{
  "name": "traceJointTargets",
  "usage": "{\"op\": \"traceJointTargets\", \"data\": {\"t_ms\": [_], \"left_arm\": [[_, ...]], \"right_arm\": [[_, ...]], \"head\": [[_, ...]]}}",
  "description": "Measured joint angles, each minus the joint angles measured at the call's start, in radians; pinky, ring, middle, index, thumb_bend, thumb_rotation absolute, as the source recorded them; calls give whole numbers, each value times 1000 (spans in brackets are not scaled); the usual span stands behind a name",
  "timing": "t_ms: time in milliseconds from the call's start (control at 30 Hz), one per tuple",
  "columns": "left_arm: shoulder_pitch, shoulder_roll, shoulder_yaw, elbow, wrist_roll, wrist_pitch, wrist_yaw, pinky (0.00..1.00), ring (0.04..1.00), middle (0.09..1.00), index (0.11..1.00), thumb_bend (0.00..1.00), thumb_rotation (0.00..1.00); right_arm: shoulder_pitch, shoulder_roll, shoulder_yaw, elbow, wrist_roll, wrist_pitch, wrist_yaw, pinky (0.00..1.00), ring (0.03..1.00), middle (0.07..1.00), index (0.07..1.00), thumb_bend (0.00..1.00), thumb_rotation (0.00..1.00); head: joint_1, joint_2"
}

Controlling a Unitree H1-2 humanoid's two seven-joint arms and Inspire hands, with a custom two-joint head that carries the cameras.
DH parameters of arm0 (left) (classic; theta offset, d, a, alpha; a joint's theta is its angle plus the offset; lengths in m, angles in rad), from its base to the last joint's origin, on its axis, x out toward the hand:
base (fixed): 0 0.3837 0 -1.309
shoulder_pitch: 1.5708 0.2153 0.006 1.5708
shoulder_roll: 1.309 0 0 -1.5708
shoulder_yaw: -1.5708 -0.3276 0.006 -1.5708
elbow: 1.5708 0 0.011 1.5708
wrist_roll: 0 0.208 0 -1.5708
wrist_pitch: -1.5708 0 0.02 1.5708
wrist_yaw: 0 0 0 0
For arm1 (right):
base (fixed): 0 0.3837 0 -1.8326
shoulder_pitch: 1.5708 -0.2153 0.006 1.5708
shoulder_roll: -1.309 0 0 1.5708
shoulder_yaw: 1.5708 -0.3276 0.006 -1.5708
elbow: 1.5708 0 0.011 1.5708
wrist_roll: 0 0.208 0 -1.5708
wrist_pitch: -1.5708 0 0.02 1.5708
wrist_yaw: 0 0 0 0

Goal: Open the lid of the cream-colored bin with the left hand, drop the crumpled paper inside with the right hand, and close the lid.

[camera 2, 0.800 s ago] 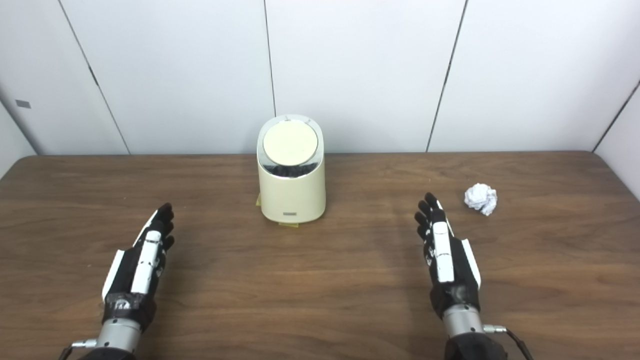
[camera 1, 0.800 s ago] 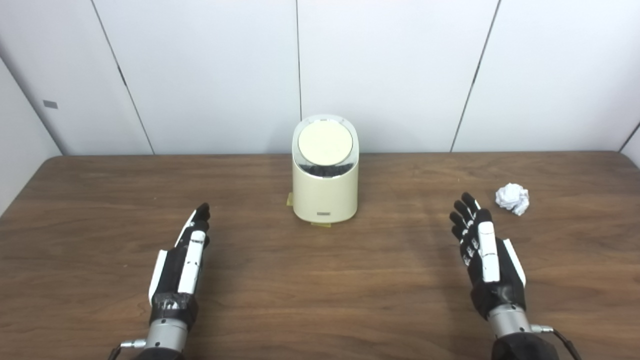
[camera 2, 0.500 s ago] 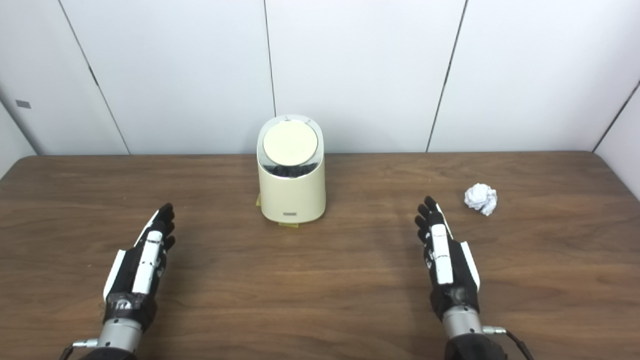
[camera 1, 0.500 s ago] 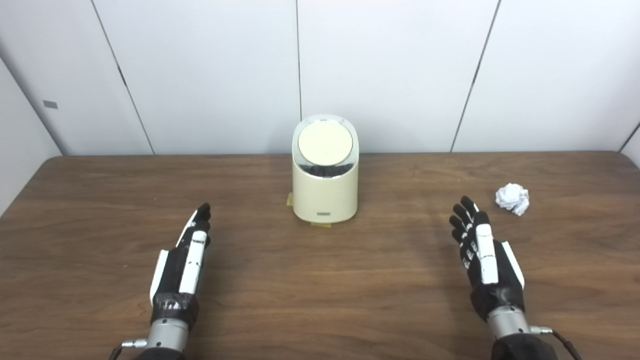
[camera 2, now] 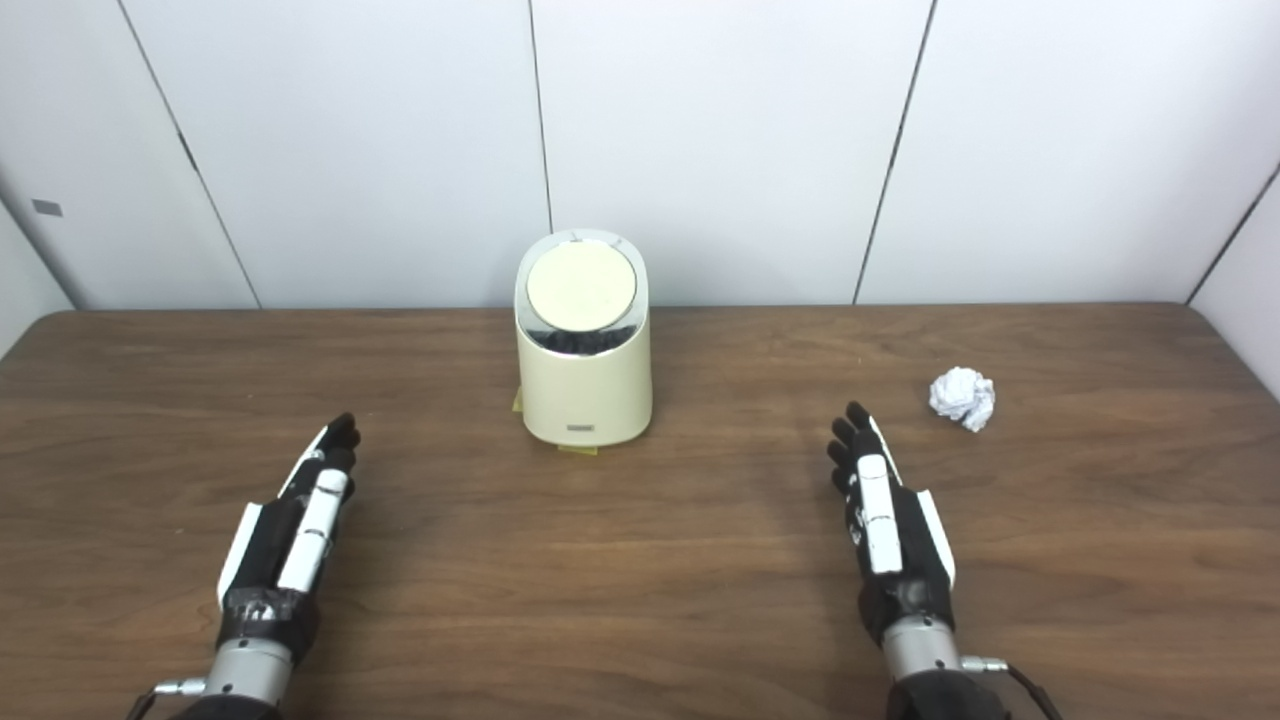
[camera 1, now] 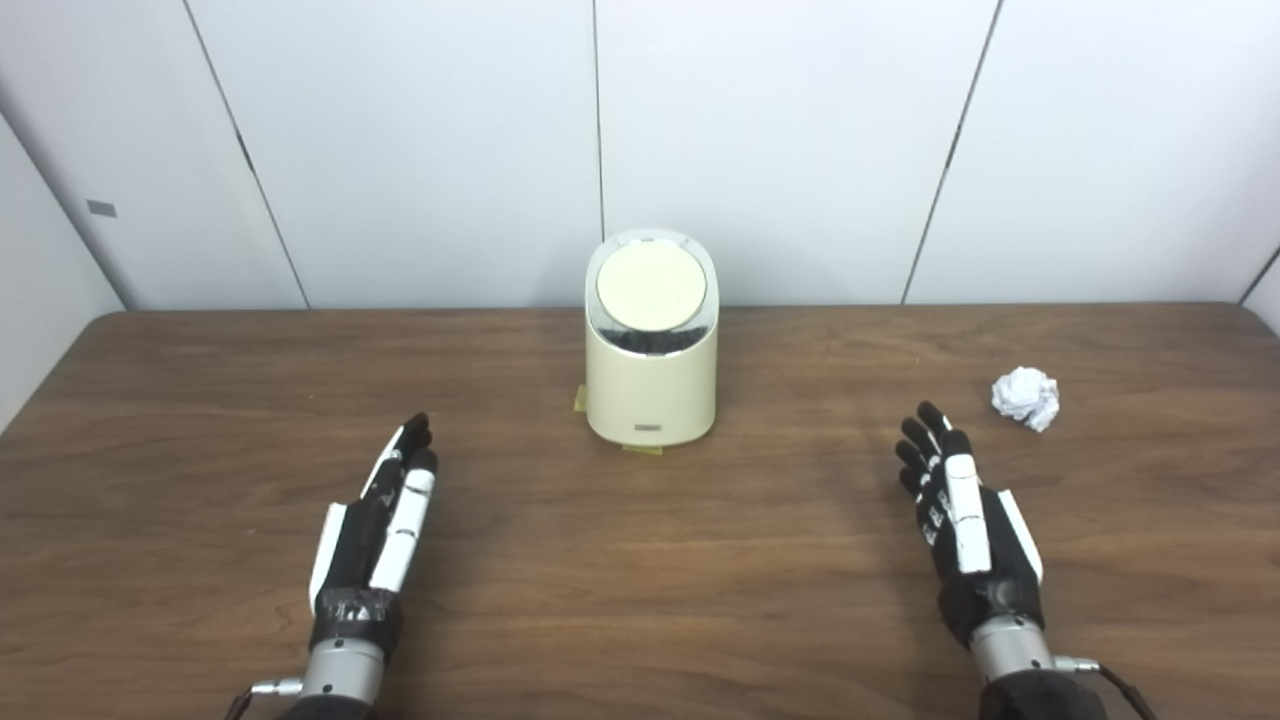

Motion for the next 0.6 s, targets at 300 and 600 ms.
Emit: {"op": "traceJointTargets", "data": {"t_ms": [300,600], "left_arm": [[-190,9,-22,10,60,72,25,941,956,956,977,751,505],[-473,57,-96,95,204,215,6,911,943,970,999,828,515]], "right_arm": [[-24,-32,-16,102,21,-116,24,972,947,955,975,548,1000],[-45,-33,-11,141,16,-153,31,969,939,948,972,539,1000]], "head": [[44,-38],[43,-40]]}}
